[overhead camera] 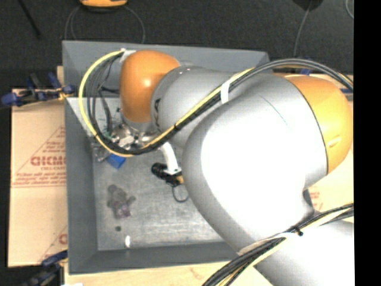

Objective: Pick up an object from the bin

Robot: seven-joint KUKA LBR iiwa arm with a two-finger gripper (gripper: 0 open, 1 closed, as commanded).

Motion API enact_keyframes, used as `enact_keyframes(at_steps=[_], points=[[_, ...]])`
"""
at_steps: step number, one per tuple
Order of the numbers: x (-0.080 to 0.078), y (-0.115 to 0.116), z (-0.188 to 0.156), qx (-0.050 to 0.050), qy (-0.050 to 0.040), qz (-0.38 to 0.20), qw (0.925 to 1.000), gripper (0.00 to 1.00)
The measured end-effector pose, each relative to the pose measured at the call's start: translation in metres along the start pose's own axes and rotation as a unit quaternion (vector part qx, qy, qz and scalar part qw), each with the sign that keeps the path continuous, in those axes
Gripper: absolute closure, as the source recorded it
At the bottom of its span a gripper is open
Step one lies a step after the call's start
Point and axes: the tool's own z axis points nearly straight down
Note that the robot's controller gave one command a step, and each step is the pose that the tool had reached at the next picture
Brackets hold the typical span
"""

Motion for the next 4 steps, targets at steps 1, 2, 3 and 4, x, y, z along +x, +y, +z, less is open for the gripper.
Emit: enact_keyframes(at_steps=[1,2,3,4], points=[[-0.001,0.001,-0.002,0.001,-0.0005,-0.002,1.0000,0.00],[-0.003,0.002,-0.004,0.000,-0.0018,-0.003,1.0000,1.00],[-0.005,0.003,-0.027,0.000,-0.0010,-0.004,1.0000,1.00],[-0.007,0.004,-0.033,0.000,-0.0016,-0.004,1.0000,1.00]])
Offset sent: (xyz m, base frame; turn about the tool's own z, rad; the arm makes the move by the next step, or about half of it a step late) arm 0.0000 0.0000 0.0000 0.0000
